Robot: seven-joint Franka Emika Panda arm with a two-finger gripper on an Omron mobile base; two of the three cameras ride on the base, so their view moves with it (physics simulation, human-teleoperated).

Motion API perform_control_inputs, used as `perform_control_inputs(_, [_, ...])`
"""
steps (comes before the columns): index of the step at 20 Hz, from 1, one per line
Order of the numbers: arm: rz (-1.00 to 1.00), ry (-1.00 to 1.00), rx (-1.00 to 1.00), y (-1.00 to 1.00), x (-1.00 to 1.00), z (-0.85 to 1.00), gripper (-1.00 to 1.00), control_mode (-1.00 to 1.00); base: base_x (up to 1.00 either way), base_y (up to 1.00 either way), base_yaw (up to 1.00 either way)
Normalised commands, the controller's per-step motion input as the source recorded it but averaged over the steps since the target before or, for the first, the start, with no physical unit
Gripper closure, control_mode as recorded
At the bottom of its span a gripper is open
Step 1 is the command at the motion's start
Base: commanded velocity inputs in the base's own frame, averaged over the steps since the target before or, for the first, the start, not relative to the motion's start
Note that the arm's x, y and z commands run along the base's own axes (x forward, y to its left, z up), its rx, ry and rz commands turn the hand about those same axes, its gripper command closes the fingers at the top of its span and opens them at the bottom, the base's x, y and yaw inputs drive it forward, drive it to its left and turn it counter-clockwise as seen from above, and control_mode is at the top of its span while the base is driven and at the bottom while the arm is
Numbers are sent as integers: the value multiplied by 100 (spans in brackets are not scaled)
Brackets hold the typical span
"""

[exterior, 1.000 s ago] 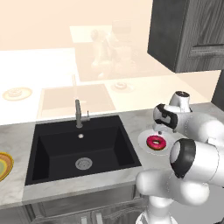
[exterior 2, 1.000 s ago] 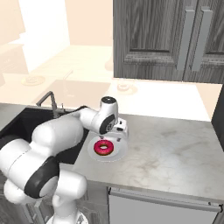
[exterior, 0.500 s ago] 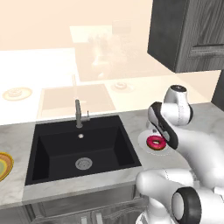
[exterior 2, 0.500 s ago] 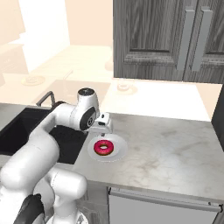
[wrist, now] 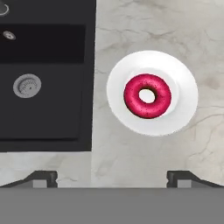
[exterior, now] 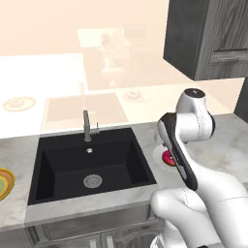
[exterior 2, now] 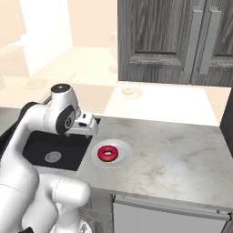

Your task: Place the pastries on the plates.

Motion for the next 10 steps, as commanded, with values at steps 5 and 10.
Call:
perform_control_inputs(5, [0, -3, 0, 30, -59, 41, -100, -100, 0, 0, 0])
perform_control_inputs(10, [0, -2, 0, 18, -56, 24, -100, -100, 0, 0, 0])
